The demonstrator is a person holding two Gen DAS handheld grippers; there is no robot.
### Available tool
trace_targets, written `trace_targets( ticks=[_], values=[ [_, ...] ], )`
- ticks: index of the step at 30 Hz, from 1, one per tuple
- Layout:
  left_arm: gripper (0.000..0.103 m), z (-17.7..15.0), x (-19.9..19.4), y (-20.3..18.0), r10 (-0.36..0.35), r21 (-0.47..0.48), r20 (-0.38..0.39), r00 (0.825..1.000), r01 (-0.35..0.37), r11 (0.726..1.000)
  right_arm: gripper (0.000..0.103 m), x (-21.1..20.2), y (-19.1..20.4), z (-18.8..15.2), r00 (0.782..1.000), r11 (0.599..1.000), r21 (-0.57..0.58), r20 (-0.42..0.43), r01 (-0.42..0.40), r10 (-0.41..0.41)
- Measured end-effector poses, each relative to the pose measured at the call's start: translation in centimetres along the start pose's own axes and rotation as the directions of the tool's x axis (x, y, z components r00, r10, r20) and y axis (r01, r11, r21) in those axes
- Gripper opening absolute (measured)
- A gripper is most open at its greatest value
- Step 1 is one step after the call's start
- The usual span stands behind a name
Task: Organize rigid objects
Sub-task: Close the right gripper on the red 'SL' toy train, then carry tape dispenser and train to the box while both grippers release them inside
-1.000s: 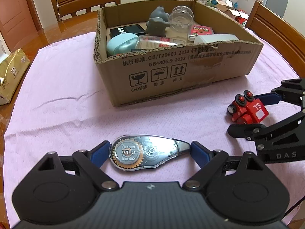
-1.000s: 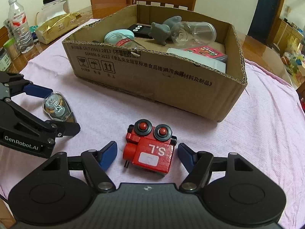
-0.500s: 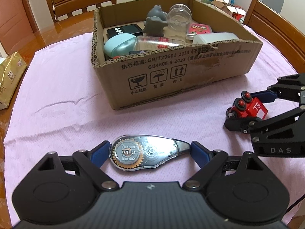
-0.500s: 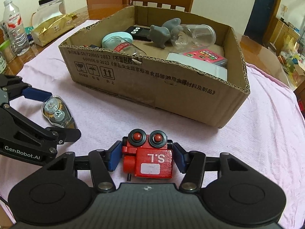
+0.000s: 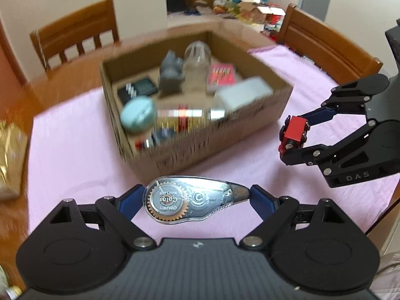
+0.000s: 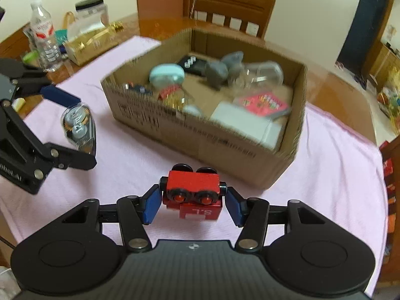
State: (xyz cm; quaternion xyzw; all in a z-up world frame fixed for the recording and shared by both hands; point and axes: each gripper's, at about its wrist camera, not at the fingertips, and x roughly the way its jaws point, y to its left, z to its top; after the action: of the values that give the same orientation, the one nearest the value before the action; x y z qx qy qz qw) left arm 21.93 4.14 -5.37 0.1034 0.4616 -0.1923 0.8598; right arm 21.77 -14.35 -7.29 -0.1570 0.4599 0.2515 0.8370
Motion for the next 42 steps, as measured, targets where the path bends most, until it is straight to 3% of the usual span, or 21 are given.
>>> trace_targets(
  ticks=[7, 14, 21, 24, 34, 36, 38, 40, 42],
  values=[
    [0.089, 5.6, -0.6, 0.5, 0.003, 0.033, 0.118, 0.993, -0.007, 0.999, 0.061, -3.2, -2.0, 2.6, 0.997, 1.0, 0.008, 0.074, -0.005, 0.004],
    [0.089, 9.9, 4.7, 1.6, 0.031, -0.009, 0.153, 0.988, -0.03, 1.0, 0.061, -3.4, -3.6, 4.9, 0.992, 1.0, 0.009, 0.126, 0.028, -0.029],
    [0.091, 9.5, 7.5, 2.8, 0.071, -0.076, 0.137, 0.988, -0.061, 0.995, 0.061, -2.8, -4.6, 6.4, 0.99, 0.999, 0.006, 0.138, 0.043, -0.043],
    [0.101, 8.6, 6.2, 3.2, 0.116, -0.11, 0.182, 0.976, -0.097, 0.989, 0.061, -2.3, -4.9, 7.0, 0.99, 0.999, 0.004, 0.132, 0.044, -0.044],
    [0.102, 5.7, 0.9, 3.9, 0.278, -0.187, 0.218, 0.936, -0.239, 0.953, 0.061, 1.2, -4.8, 10.5, 0.992, 0.999, -0.026, 0.119, 0.042, -0.039],
    [0.102, 5.2, 0.3, 4.0, 0.287, -0.202, 0.21, 0.935, -0.246, 0.948, 0.066, 1.8, -4.6, 11.1, 0.992, 0.999, -0.025, 0.119, 0.042, -0.039],
    [0.102, 5.0, -0.3, 4.0, 0.302, -0.228, 0.197, 0.933, -0.256, 0.939, 0.094, 1.8, -4.5, 11.4, 0.991, 0.999, -0.006, 0.125, 0.049, -0.048],
    [0.102, 5.0, -0.7, 4.1, 0.311, -0.268, 0.169, 0.935, -0.26, 0.928, 0.102, 1.4, -4.4, 11.5, 0.99, 0.999, 0.012, 0.132, 0.042, -0.043],
    [0.102, 5.1, -1.1, 4.3, 0.291, -0.315, 0.143, 0.946, -0.235, 0.919, 0.103, 0.7, -4.1, 11.6, 0.991, 0.999, 0.018, 0.131, 0.039, -0.041]
  ],
)
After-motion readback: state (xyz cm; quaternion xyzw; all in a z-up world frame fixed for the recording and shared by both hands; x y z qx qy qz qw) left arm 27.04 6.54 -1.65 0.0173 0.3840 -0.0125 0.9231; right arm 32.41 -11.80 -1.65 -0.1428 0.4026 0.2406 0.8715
